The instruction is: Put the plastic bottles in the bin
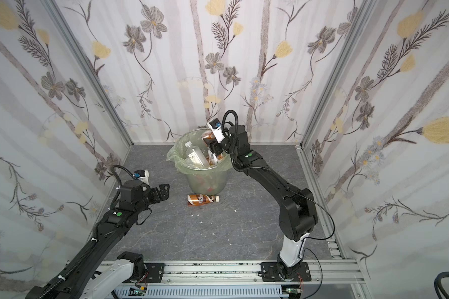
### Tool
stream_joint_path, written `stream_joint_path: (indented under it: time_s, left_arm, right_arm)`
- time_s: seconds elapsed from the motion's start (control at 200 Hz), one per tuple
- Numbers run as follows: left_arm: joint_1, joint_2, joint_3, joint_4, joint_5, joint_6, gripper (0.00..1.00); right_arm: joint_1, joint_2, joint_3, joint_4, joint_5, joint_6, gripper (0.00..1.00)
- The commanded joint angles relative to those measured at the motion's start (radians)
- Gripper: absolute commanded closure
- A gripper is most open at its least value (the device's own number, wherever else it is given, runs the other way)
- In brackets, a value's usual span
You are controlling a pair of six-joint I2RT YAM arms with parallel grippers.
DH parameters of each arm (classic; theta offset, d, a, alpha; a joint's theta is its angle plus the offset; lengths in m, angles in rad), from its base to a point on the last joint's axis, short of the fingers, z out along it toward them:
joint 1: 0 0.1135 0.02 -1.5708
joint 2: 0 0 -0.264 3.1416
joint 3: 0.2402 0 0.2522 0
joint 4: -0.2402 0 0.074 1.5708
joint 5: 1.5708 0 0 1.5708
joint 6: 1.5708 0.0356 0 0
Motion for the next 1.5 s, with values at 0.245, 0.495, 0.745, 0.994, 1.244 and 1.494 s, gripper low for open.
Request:
stream_joint_path:
  time_s: [0.245, 0.495, 0.745, 0.994, 1.244, 1.494]
  left_arm:
    - [0.001, 0.009, -0.003, 0.023, 0.022, -0.005, 0.02]
    - [0.0, 0.048, 0.0, 0.03, 0.085, -0.014, 0.06]
    - [-0.018, 0.084, -0.017, 0.049, 0.155, -0.042, 0.09]
    - [-0.06, 0.124, -0.024, 0.073, 0.157, -0.065, 0.14]
    - [-0.101, 0.19, -0.054, 0.145, 0.167, -0.087, 0.19]
    - [-0.149, 0.229, -0.121, 0.278, 0.201, -0.108, 0.21]
  right_arm:
    - [0.009, -0.145, -0.09, 0.009, 0.002, -0.009, 0.26]
    - [0.019, -0.346, -0.331, 0.064, -0.08, -0.009, 0.28]
    - [0.068, -0.556, -0.606, 0.119, -0.086, 0.025, 0.31]
    - [0.15, -0.653, -0.835, 0.151, -0.023, 0.063, 0.35]
    - [0.234, -0.583, -0.936, 0.163, 0.046, 0.012, 0.36]
    - [0.271, -0.414, -0.932, 0.265, 0.086, 0.022, 0.41]
